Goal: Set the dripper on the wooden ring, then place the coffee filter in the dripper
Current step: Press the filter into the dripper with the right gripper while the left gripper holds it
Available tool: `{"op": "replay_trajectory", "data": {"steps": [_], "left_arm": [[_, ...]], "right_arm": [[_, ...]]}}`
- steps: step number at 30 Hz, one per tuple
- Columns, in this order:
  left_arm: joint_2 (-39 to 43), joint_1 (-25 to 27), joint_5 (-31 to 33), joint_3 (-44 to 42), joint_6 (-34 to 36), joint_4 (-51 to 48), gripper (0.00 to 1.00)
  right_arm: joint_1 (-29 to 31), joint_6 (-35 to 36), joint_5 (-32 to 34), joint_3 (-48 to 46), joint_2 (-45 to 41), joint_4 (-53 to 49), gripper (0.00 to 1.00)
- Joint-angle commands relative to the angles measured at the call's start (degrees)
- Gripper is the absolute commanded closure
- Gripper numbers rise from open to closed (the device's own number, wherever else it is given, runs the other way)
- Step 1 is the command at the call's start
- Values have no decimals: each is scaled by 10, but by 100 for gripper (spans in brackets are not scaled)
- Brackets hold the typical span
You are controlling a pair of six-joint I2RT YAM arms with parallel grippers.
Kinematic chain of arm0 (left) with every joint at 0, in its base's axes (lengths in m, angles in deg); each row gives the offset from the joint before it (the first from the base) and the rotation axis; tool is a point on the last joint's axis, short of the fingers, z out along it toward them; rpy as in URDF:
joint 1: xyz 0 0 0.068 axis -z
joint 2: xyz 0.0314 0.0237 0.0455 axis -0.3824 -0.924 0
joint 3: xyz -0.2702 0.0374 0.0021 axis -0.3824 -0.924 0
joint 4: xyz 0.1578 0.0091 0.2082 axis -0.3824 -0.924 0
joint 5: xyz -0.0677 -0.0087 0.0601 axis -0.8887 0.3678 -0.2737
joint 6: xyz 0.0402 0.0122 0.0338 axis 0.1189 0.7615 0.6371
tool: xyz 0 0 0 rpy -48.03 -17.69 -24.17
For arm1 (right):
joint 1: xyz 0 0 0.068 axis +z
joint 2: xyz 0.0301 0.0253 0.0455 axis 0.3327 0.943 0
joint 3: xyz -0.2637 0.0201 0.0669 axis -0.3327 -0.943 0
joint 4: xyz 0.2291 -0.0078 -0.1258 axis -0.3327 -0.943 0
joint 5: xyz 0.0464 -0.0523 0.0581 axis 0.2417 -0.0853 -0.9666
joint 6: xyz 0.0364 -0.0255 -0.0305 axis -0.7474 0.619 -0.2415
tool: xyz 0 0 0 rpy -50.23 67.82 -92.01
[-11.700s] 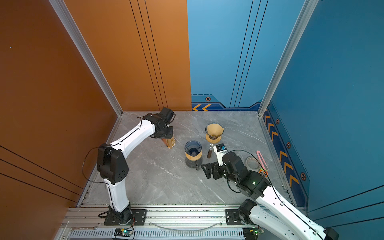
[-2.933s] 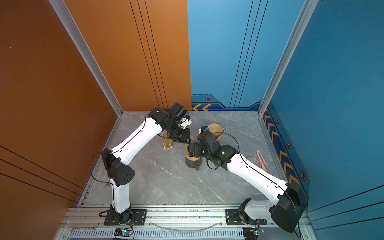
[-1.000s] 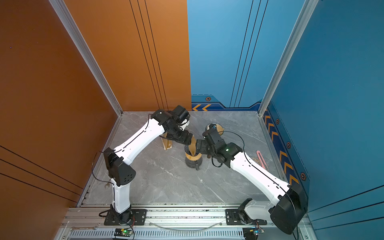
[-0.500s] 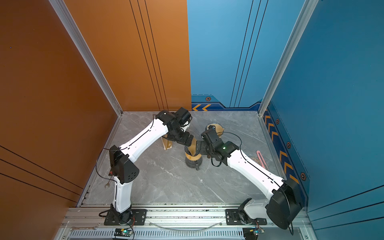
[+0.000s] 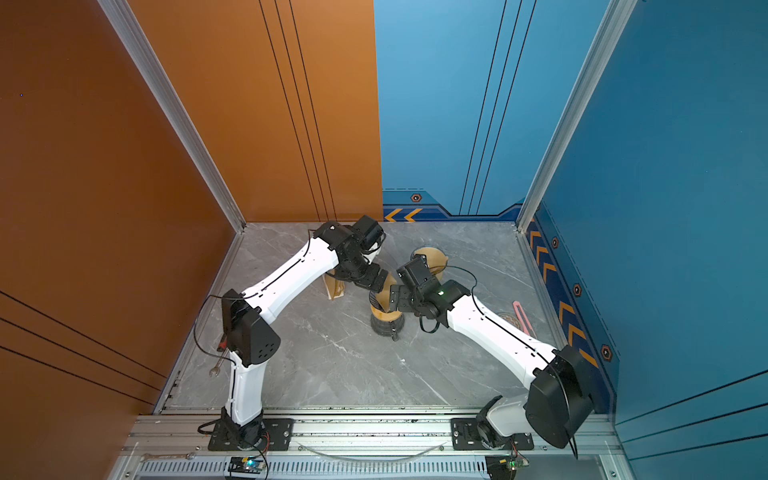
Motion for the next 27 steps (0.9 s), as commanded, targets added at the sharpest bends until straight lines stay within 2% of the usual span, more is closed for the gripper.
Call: {"op": "replay_trajectory", "data": {"steps": [1,14,27], "left_arm": [[-7,1,-3,-12,0,6,2],[33,-15,-21,-91,-6,50,2],[37,-22,-39,-105,-6,64,2]], "right_arm": [[9,-12,-2,22,19,-23,0],[16,-20,5,44,65,-21,0],[5,-18,12,41,81,-23,0]]}}
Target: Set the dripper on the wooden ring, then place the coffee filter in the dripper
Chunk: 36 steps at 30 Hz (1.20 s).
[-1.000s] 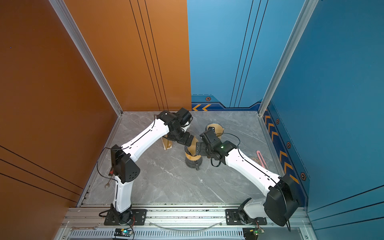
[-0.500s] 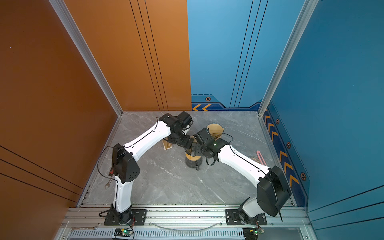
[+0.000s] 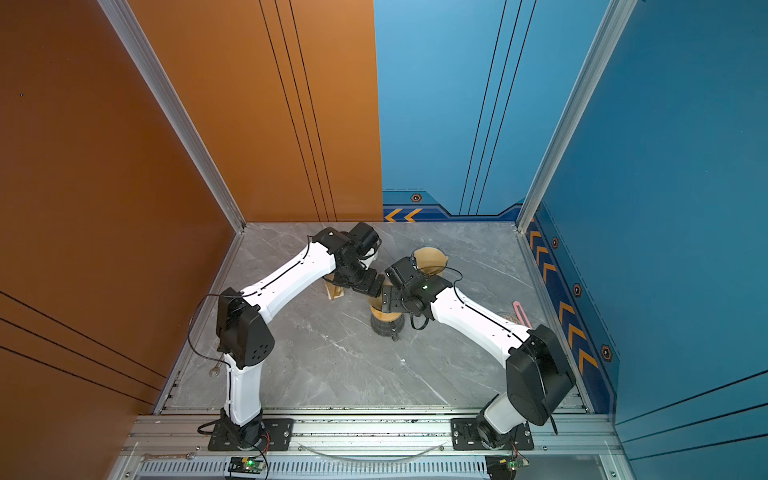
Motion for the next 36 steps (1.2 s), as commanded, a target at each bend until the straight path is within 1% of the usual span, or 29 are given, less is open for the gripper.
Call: {"op": "replay_trajectory", "data": {"steps": [1,8,16,21,25,36], "left_arm": [[11,-4,-14,-12,-6,3,2],[7,-5,-2,-14,-3,5,2],[-15,-4,-13,-3,-3,8,2],[-23,-3,-14,3,-3,8,2],[-23,-3,-14,1,-3,8,2],[-28,-3,-17,6,-3,8,2]], "right_arm": [[-5,-8,12,11,8,-18,0],[-14,-8,23,14,10,-30,0],[-25,-2,25,20,3,-46,0],[-28,5,1,31,5,-41,0],[-33,10,-41,37,12,-21,0],[-47,8,-58,36,45,-6,0]]}}
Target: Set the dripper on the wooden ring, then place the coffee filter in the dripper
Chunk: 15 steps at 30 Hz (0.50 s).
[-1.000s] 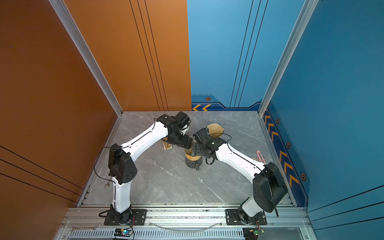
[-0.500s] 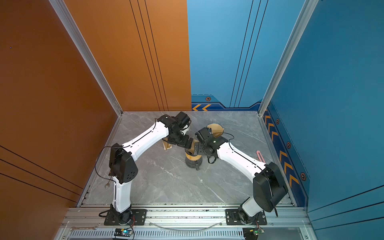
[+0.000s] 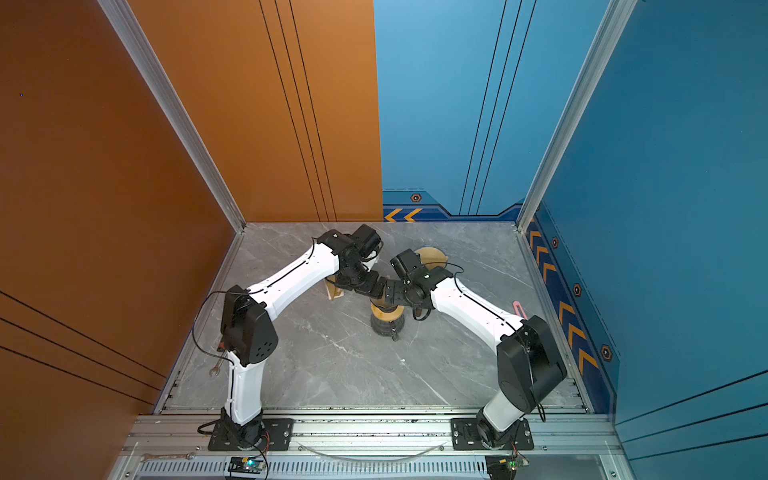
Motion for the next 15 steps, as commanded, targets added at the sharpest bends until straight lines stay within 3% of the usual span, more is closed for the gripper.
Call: {"op": "replay_trajectory", "data": {"steps": [1,15], "left_arm": [[-10,-2,-9,12,0,-3,2],[-7,-3,-8,7,2,-3,2]], "right_arm": [[-5,5,-8,-1,5,13,0],[-15,0,-12,-20,7,19,0]]}}
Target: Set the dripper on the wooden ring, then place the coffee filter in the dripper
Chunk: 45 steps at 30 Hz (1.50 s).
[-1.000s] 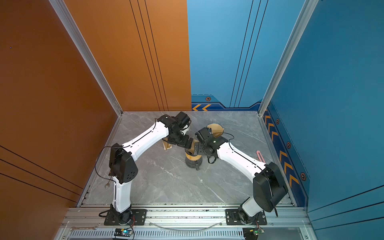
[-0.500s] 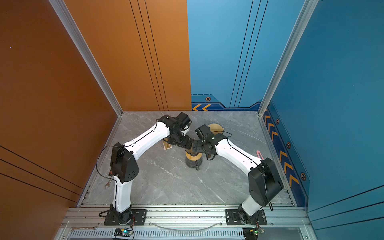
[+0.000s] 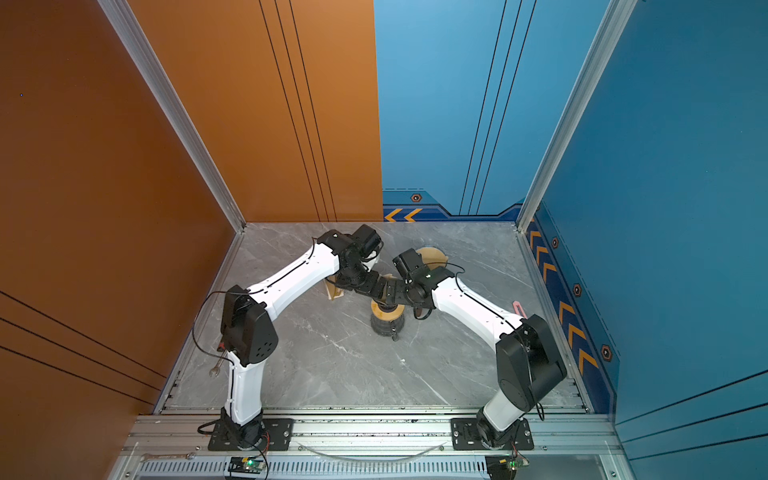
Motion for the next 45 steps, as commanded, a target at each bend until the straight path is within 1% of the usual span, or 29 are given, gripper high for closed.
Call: {"op": "replay_trajectory", "data": {"steps": [1,10,18,24,33,37,40,43,45], "left_arm": [[-6,-3,-8,6,2,-4,2],[1,-6,-27,23,-4,-3,2],[3,-6,-27,19,-9,-3,2],[8,-9,-39,31,-12,-3,2],[41,-25,-80,52,-19,1,2],[59,-35,-107,59,-18,2,2],[79,-44,-133,57,-13,2,2],[115,-53,-143,40,6,14,2],[151,-60,-152,9,26,39,2]], "right_arm": [[-4,0,1,-10,5,2,0],[-4,-4,-14,-12,-28,13,0],[-9,-8,-33,-29,-79,44,0],[-13,-3,-33,-43,-124,55,0],[-21,34,-47,-55,-211,43,0],[-21,45,-57,-55,-235,42,0],[-21,51,-73,-44,-239,35,3],[-19,54,-88,-23,-233,25,10],[-14,56,-91,-7,-224,14,19]]}}
